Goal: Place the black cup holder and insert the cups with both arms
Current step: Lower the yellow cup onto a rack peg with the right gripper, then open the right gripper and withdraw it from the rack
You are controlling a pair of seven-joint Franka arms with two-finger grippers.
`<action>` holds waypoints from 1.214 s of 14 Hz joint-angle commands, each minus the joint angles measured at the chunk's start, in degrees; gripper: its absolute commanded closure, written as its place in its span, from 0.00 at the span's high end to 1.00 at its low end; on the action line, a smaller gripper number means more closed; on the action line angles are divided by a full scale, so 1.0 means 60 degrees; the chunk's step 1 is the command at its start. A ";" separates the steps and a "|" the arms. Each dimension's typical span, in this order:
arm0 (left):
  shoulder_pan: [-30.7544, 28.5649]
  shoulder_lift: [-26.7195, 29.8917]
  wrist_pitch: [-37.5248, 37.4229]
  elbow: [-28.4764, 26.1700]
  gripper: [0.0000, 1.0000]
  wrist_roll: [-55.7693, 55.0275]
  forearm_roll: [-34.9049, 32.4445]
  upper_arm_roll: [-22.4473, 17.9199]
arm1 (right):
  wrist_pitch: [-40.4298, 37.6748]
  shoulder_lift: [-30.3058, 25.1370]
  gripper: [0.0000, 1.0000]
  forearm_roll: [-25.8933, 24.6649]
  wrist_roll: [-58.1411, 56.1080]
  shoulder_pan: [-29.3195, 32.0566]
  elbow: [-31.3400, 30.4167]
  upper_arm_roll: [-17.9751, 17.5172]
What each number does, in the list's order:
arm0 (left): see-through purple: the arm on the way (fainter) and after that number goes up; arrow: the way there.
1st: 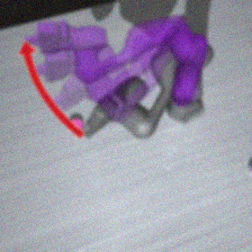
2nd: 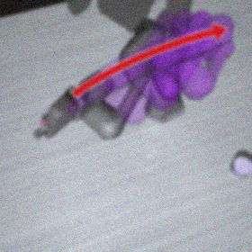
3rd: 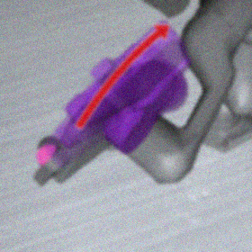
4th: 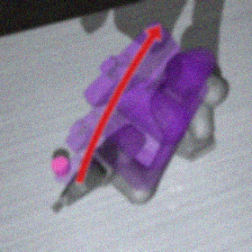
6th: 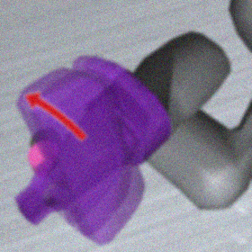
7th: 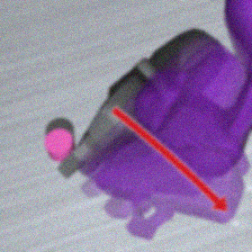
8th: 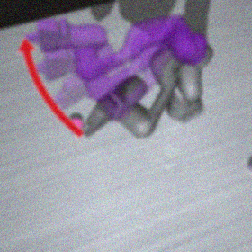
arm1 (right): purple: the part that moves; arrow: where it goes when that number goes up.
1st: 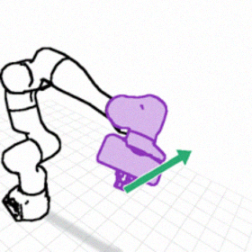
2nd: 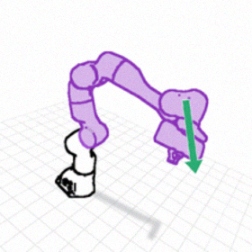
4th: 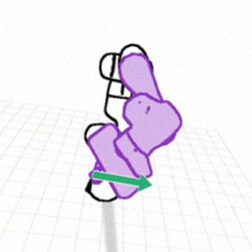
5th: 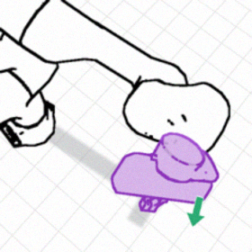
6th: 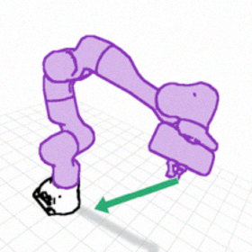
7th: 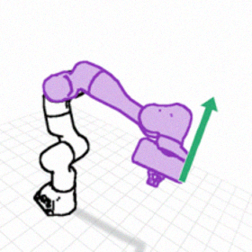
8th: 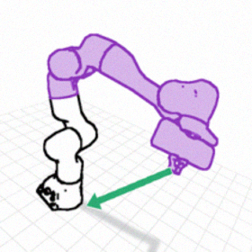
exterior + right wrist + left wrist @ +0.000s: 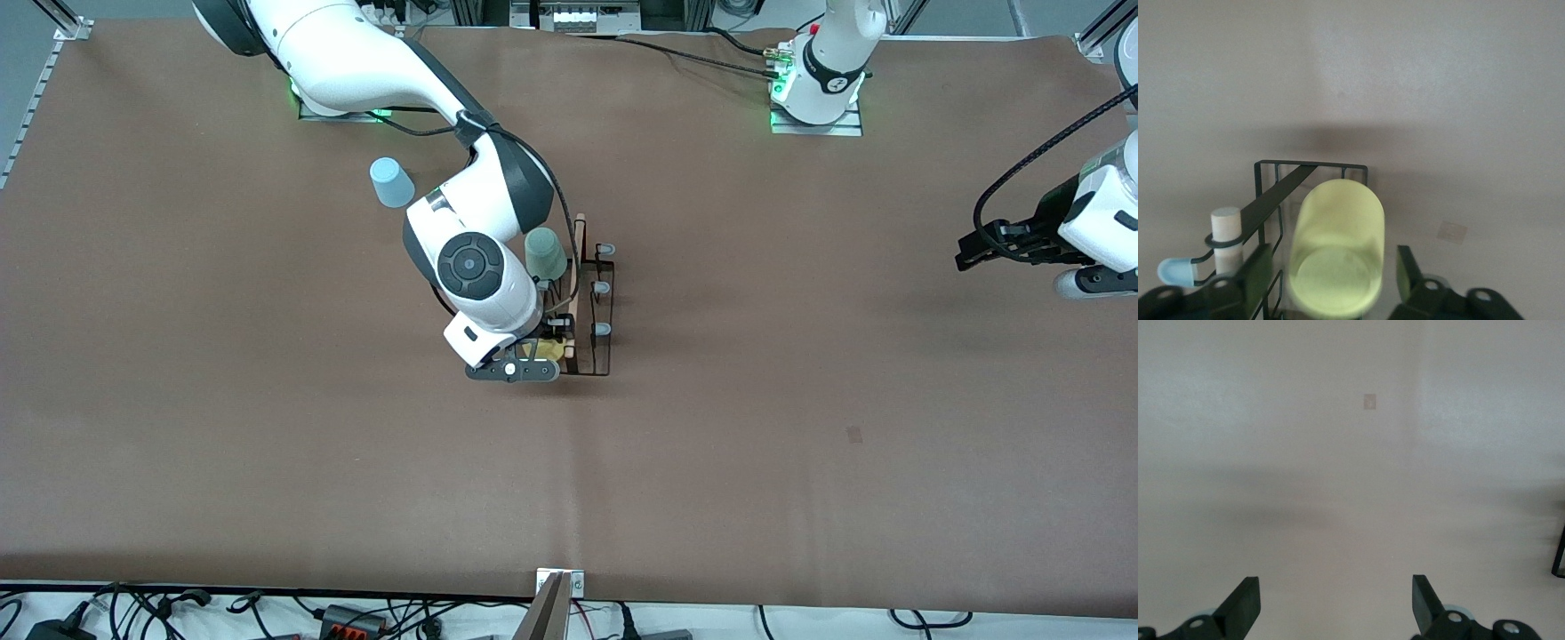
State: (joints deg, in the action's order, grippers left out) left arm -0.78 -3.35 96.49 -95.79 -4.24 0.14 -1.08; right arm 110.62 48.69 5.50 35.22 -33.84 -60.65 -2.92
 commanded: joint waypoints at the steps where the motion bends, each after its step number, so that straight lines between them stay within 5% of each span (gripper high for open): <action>1: -0.0045 0.0046 0.0075 -0.0031 1.00 0.0179 -0.0125 0.0019 | -0.0096 -0.0350 1.00 -0.0110 0.0093 0.0118 0.0074 0.0032; 9: -0.0045 0.0046 0.0075 -0.0031 1.00 0.0179 -0.0111 0.0019 | -0.2174 -0.2443 1.00 -0.0139 -0.1165 0.2047 0.0074 0.0194; 15: -0.0045 0.0046 0.0075 -0.0031 1.00 0.0179 -0.0111 0.0019 | -0.3011 -0.3177 1.00 -0.0110 -0.2703 0.3645 0.0031 0.0398; 17: -0.0045 0.0046 0.0075 -0.0016 1.00 0.0179 -0.0125 0.0019 | -0.2750 -0.3935 1.00 -0.0241 -0.3565 0.4275 -0.1045 0.0399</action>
State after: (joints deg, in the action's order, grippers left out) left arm -0.82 -3.37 96.53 -95.80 -4.23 0.14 -1.08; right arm 92.90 30.32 4.89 18.38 -11.50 -59.66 -0.03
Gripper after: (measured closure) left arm 0.000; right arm 0.000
